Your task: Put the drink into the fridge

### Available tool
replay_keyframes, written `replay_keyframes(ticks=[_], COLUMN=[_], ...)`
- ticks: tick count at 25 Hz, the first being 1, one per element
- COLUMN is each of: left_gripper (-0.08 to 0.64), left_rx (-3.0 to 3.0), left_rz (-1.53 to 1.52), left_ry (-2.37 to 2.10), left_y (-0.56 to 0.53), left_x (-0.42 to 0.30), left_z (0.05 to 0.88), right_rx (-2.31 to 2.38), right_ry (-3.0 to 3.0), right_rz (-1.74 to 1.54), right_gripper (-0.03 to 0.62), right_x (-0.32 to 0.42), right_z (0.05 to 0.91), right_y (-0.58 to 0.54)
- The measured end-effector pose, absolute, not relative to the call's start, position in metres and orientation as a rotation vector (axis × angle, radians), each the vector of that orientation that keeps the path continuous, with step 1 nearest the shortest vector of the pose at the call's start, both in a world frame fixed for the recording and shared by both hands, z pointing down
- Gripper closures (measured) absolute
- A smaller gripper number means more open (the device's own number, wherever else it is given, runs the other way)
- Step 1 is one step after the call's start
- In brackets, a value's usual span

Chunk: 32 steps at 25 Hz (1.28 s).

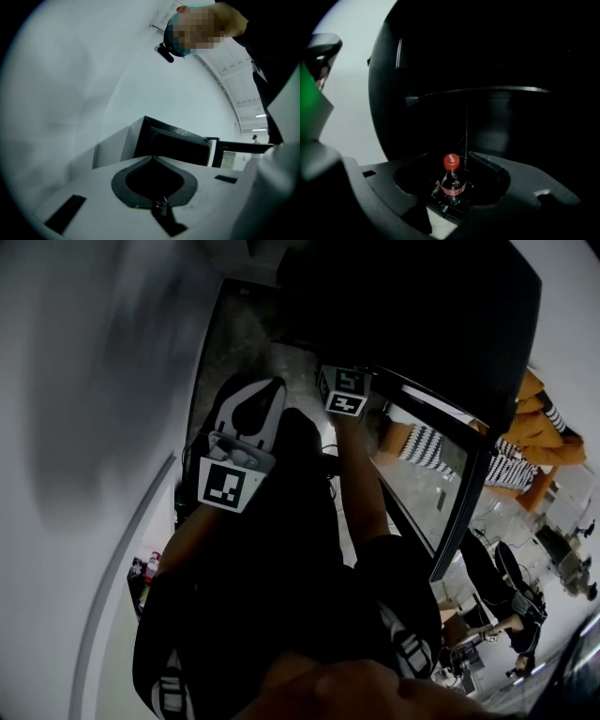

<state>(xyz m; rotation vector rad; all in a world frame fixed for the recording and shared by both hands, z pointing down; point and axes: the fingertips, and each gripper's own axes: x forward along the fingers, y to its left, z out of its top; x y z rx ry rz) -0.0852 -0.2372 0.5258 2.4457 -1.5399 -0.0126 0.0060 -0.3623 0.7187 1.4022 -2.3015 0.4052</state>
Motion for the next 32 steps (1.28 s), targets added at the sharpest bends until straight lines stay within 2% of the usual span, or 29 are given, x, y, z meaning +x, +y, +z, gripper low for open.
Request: replay_keyframes(ticks=[7,16,23,32], left_gripper=[0.555,0.555,0.555,0.555], left_rx=[2.419,2.413,2.369,2.337], left_rz=[0.005,0.025,-0.065,-0.085], left_ry=[-1.54,-1.591,-1.709,-1.794], left_y=[-0.233,-0.197,-0.143,-0.082], left_x=[-0.078,-0.059,-0.033,-0.008], left_z=[0.487,0.454,0.424,0.388], right_rx=[1.39,1.375,1.339,1.288], right_ry=[-2.288,-2.336,-2.344,-2.432], right_rz=[0.462,0.525,0.536,0.572], right_gripper=[0.399,0.522,0.58,0.591], right_x=[0.014,0.03,0.056,0.071], right_z=[0.683,0.643,0.615,0.57], right_y=[-0.345,-0.296,-0.245,-0.183])
